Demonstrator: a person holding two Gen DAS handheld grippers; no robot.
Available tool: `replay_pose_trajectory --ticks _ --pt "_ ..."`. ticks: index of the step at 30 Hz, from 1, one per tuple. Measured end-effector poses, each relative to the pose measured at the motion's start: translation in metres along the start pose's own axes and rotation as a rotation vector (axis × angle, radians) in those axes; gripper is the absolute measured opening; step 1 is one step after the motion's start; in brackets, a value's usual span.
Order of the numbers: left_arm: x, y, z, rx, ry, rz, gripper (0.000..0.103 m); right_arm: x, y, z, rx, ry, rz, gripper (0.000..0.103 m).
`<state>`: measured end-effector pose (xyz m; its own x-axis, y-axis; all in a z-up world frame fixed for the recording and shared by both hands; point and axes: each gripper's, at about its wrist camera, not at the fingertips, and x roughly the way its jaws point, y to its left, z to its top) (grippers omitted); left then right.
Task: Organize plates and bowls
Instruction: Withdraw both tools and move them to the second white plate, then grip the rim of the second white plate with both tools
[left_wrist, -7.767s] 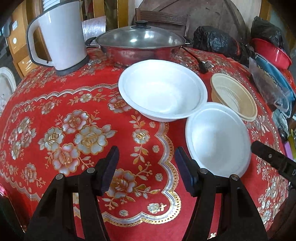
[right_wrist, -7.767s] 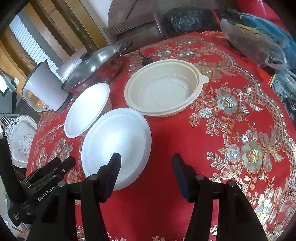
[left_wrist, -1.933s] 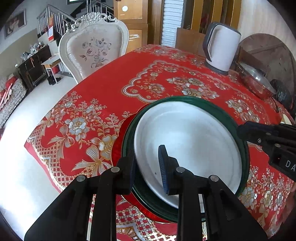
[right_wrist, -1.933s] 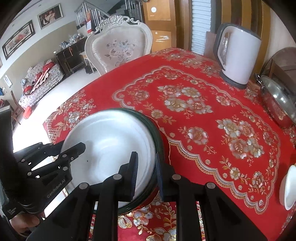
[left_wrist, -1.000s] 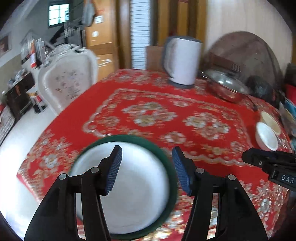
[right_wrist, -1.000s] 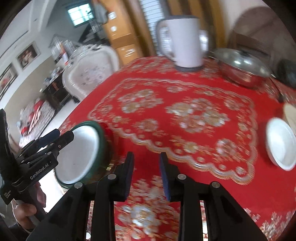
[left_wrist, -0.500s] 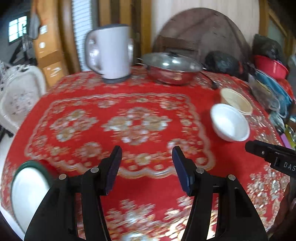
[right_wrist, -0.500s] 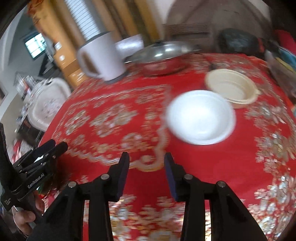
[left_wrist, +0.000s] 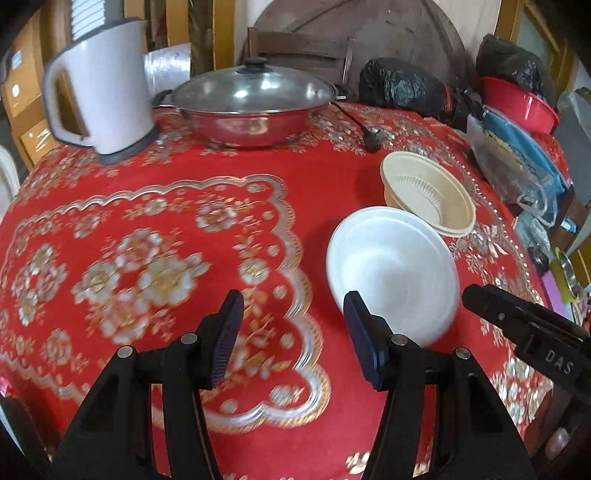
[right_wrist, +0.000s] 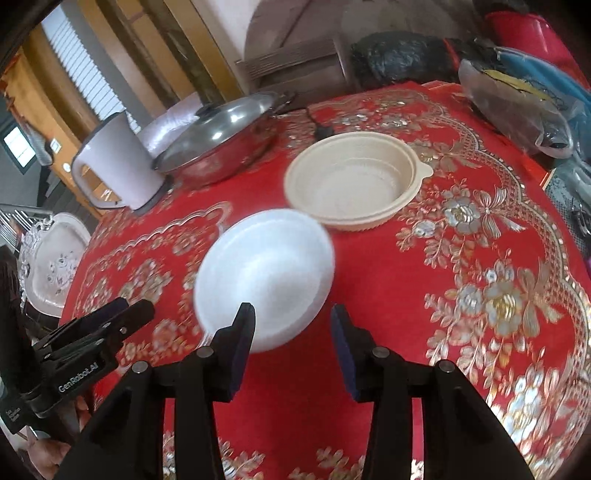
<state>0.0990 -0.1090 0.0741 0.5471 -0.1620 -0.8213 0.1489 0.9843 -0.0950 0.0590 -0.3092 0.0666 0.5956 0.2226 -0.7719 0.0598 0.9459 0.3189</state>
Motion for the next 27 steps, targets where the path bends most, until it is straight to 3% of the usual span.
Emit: replay_pose_trajectory --ticks 11,15,16,17,19,22,27 --pt "0.051 -0.015 0.015 -0.004 0.088 -0.001 0.057 0.041 -0.012 0.019 0.004 0.069 0.037 0.043" --pt "0.056 -0.018 0.016 -0.011 0.077 -0.007 0.057 0.045 -0.011 0.018 -0.027 0.066 0.013 0.042" --pt "0.057 -0.019 0.016 -0.010 0.079 -0.004 0.053 0.046 -0.010 0.017 -0.034 0.068 0.007 0.037" --pt "0.059 -0.021 0.016 -0.003 0.086 0.002 0.038 0.047 -0.010 0.017 -0.041 0.071 0.002 0.033" --pt "0.066 -0.028 0.013 0.036 0.122 0.026 0.023 0.047 -0.011 0.016 -0.049 0.068 0.005 0.025" --pt "0.071 -0.030 0.010 0.041 0.148 0.006 0.019 0.048 -0.011 0.015 -0.061 0.060 0.003 0.015" --pt "0.061 -0.026 0.007 0.042 0.133 0.013 0.018 0.045 -0.005 0.010 -0.077 0.058 0.004 0.014"
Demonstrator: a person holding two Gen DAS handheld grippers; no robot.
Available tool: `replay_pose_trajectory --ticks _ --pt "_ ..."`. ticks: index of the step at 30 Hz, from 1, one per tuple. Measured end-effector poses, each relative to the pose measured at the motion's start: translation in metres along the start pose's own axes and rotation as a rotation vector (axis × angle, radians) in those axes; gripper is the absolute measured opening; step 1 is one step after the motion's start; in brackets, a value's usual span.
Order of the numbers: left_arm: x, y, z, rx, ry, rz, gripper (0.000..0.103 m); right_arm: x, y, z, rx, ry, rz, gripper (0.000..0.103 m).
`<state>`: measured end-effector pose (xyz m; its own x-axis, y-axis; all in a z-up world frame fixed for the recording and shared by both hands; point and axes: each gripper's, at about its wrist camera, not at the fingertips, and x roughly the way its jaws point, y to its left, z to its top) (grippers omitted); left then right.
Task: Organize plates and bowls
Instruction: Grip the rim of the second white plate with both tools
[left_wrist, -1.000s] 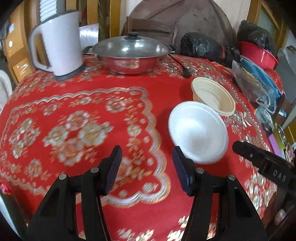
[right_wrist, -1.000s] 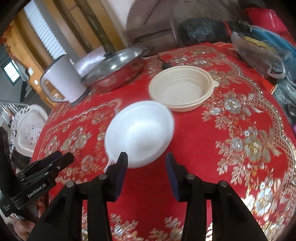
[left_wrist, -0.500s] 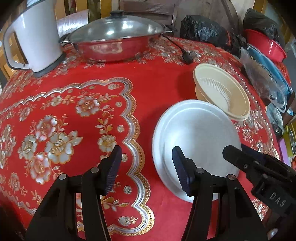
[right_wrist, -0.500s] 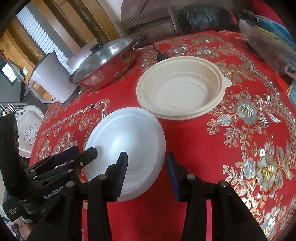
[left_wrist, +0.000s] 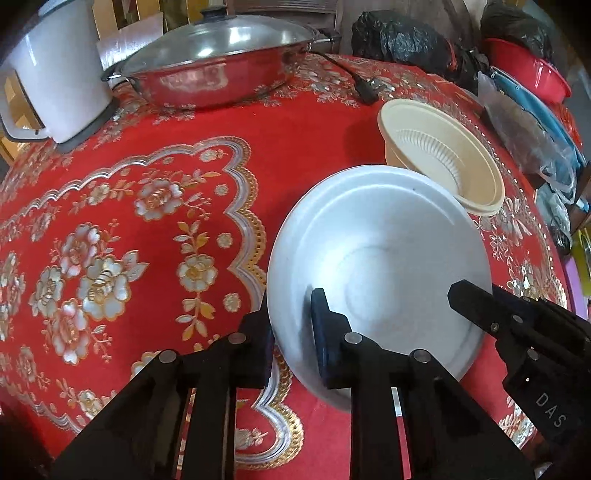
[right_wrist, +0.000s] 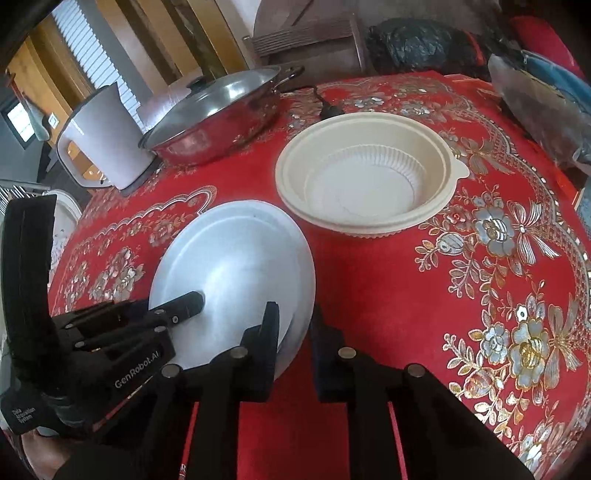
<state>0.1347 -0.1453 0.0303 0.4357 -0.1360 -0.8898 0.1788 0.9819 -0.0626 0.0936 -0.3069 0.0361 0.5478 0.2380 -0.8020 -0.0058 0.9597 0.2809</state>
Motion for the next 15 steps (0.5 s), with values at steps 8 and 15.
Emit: replay_pose_trajectory --ticks 8,15 --pt "-0.025 0.019 -0.016 -0.027 -0.020 0.003 0.018 -0.008 0.019 -0.005 -0.030 -0.006 0.019 0.014" --pt "-0.051 0.048 -0.038 -0.063 -0.036 0.028 0.018 -0.014 0.052 -0.013 -0.091 0.001 0.047 0.014"
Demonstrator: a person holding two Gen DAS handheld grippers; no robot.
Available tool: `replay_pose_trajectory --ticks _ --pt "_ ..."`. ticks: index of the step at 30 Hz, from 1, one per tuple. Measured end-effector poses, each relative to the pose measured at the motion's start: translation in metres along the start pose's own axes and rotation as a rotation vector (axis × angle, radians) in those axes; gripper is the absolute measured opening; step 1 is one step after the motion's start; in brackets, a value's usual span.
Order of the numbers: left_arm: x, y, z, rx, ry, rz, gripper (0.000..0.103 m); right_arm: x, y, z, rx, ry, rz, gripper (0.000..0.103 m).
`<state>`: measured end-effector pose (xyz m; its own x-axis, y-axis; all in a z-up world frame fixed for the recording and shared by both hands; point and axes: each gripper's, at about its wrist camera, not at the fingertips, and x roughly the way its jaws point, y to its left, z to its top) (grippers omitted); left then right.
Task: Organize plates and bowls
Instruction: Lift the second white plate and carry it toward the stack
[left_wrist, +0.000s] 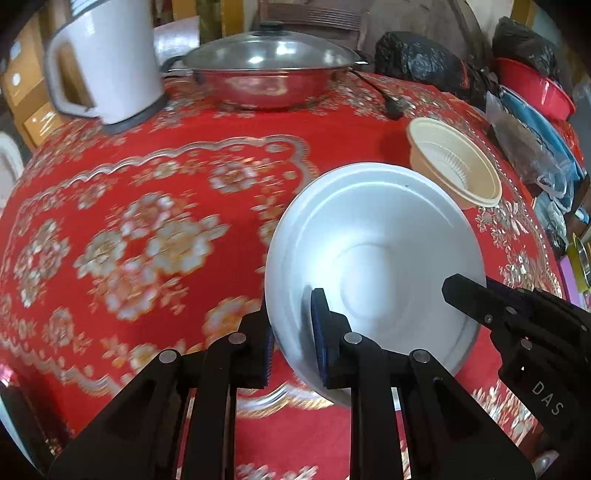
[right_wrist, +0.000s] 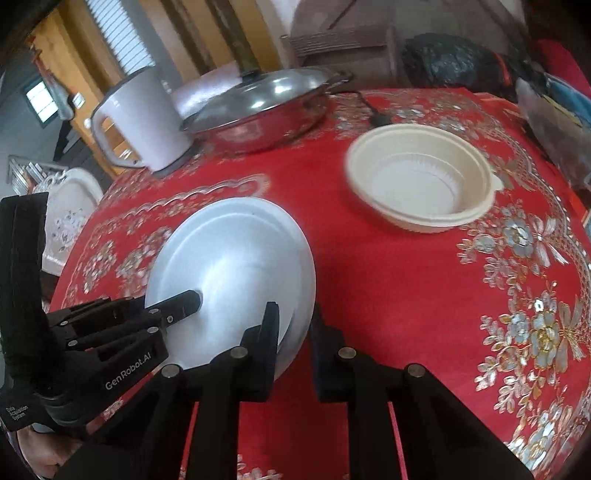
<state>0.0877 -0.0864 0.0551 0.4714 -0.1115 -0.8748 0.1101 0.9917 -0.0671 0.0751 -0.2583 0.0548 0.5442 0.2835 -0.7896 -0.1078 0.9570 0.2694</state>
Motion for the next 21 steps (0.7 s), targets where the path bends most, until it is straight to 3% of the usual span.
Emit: replay_pose_trajectory --ticks 10,21 --pt "-0.054 0.073 -0.040 -0.097 -0.046 0.047 0.018 0.002 0.073 -0.008 -0.130 0.011 0.076 0.014" --pt "-0.115 0.175 -0.089 -0.242 -0.089 0.115 0.018 0.006 0.186 -0.025 -0.319 0.020 0.175 0.016"
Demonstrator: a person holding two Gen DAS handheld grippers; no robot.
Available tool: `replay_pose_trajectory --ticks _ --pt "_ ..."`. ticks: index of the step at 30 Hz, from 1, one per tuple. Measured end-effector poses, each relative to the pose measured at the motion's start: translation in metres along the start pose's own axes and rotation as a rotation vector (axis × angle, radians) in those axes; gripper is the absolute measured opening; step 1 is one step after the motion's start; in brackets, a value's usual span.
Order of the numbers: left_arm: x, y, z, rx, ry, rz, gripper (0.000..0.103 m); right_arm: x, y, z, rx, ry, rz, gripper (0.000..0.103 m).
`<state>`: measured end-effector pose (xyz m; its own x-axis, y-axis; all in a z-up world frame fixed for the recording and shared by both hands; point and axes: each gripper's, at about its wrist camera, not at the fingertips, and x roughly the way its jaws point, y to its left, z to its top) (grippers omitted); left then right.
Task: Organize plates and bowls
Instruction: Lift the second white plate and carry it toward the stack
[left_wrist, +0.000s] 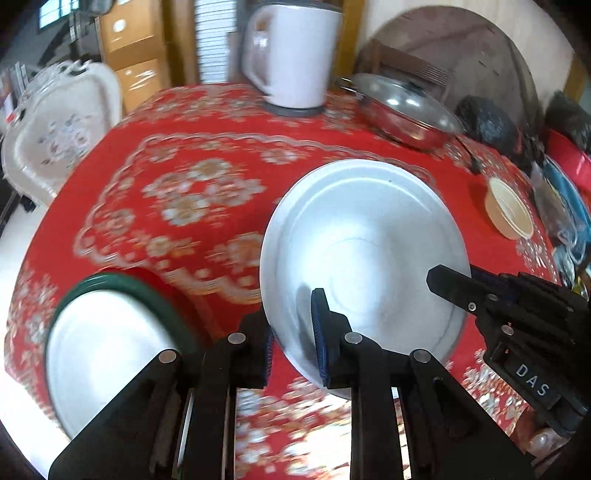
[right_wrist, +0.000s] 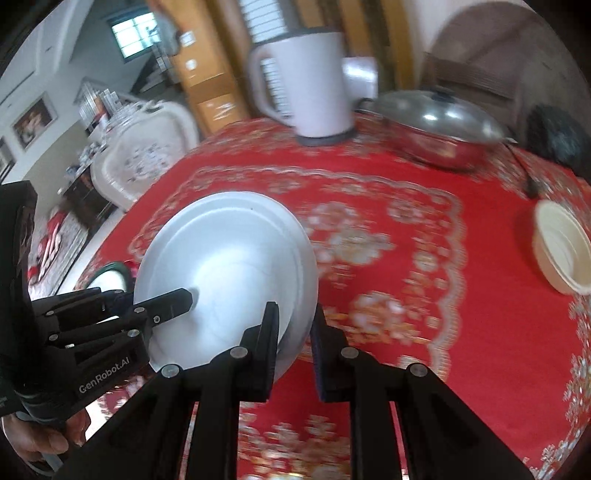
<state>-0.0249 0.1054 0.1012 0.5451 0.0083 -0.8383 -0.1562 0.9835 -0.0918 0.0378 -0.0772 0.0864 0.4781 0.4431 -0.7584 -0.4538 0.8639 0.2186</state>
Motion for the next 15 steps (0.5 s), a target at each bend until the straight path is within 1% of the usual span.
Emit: replay_pose_trajectory --ticks 7,12,15 --pt "-0.031 0.061 -0.017 -0.083 -0.041 0.039 0.018 0.016 0.070 0.010 -0.112 0.010 0.057 0.018" --pt "-0.046 0.091 -0.032 -0.121 -0.059 0.062 0.018 0.026 0.106 0.013 -0.173 0.017 0.082 0.018" --pt "-0.053 0.106 -0.041 -0.142 -0.064 0.060 0.018 0.030 0.124 0.011 -0.198 0.025 0.094 0.018"
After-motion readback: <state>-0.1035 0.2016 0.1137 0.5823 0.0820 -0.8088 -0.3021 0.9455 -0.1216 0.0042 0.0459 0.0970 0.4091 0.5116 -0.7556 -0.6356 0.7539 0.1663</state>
